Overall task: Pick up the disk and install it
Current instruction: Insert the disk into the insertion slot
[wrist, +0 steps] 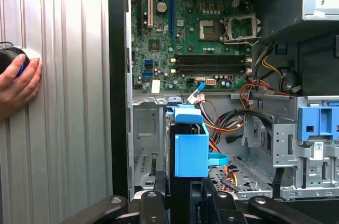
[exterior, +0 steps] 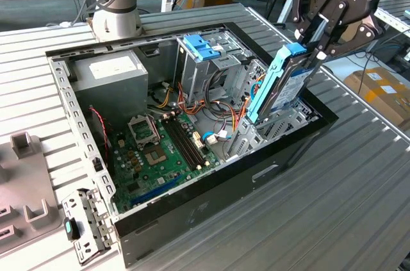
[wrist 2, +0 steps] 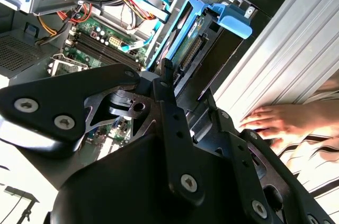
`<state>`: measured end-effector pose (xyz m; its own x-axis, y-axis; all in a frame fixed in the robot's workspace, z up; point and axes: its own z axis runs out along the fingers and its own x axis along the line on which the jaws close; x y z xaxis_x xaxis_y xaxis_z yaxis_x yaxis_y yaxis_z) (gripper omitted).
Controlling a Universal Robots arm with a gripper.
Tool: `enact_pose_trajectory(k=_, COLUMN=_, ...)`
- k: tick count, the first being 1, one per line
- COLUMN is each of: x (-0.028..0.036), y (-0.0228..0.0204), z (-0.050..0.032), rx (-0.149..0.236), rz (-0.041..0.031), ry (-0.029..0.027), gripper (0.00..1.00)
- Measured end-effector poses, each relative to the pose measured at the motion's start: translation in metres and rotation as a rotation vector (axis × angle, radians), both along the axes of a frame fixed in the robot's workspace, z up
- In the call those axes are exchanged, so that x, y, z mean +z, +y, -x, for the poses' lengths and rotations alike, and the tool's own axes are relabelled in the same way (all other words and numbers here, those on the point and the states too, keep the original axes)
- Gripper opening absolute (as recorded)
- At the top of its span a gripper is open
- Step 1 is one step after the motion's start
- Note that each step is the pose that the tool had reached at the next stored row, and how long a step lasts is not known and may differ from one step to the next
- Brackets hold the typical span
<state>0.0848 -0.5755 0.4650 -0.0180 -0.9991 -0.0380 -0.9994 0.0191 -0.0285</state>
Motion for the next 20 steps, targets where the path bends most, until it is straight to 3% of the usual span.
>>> enact_pose_trajectory(k=4, x=-0.0001, y=0.0, z=0.0, rx=0.0, rz=0.0, ry=0.0002, gripper=0.35)
enact_pose_trajectory(k=6, x=-0.0002, y=0.0, z=0.0, rx=0.0, rz=-0.0001, ry=0.0044, gripper=0.35)
enact_pose_trajectory(k=11, x=-0.0002, y=0.0, z=0.0, rx=0.0, rz=0.0, ry=0.0052, gripper=0.35)
enact_pose_trajectory(k=12, x=-0.0002, y=0.0, z=0.0, rx=0.0, rz=-0.0001, ry=0.0094, gripper=0.35)
enact_pose_trajectory(k=20, x=-0.0002, y=0.0004, z=0.0, rx=0.0, rz=0.0, ry=0.0106, gripper=0.35)
